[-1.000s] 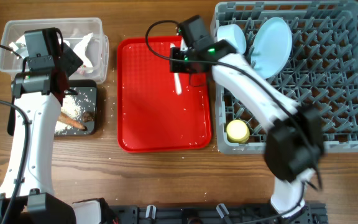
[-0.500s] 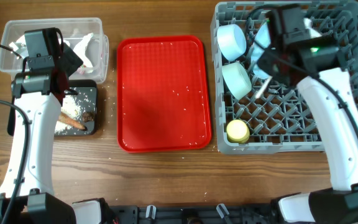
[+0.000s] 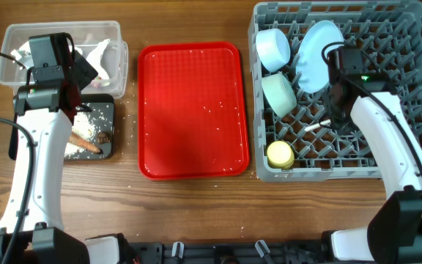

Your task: Sort waste into correct bins and load items into the dishwasher rack

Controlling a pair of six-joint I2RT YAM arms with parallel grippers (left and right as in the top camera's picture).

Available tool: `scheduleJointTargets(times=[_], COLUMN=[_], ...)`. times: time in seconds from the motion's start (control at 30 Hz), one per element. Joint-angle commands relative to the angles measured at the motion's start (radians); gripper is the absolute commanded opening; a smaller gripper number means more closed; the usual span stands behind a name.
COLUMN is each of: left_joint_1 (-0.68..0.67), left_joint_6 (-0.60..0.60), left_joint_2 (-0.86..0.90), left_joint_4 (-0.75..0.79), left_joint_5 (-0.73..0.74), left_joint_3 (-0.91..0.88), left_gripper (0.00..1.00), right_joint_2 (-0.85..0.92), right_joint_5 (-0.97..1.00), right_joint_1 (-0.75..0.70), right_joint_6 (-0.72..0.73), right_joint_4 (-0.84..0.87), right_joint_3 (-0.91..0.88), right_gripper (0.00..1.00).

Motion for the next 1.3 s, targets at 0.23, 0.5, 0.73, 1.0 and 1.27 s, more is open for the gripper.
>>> scheduleJointTargets(times=[0.23, 0.5, 0.73, 1.0, 1.27], left_joint_1=[0.003, 0.003, 0.003, 0.003, 0.003], left_joint_6=[-0.011, -0.011, -0.011, -0.011, -0.011], left_joint_2=[-0.006, -0.006, -0.006, -0.006, -0.006], left_joint_4=[0.002, 0.002, 0.002, 0.002, 0.002], left_joint_5=[-0.016, -0.016, -0.016, -0.016, -0.016], left_joint_3=[0.012, 0.012, 0.012, 0.012, 0.012], left_gripper=[1.0, 1.0, 1.0, 1.0, 1.0], right_joint_2=[-0.014, -0.237, -0.567, -0.636, -0.61], right_joint_5=[-0.014, -0.09, -0.433, -0.47, -0.533], right_joint_1=[0.0, 0.001, 0.001, 0.0, 0.002], right_joint_6=[-0.063, -0.297, -0.755, -0.78, -1.159], right_joint_4=[0.016, -0.058, -0.113, -0.158, 0.119], right_joint_3=[-0.024, 0.005, 0.005, 0.005, -0.054], right_gripper=[1.0, 1.0, 1.0, 1.0, 1.0])
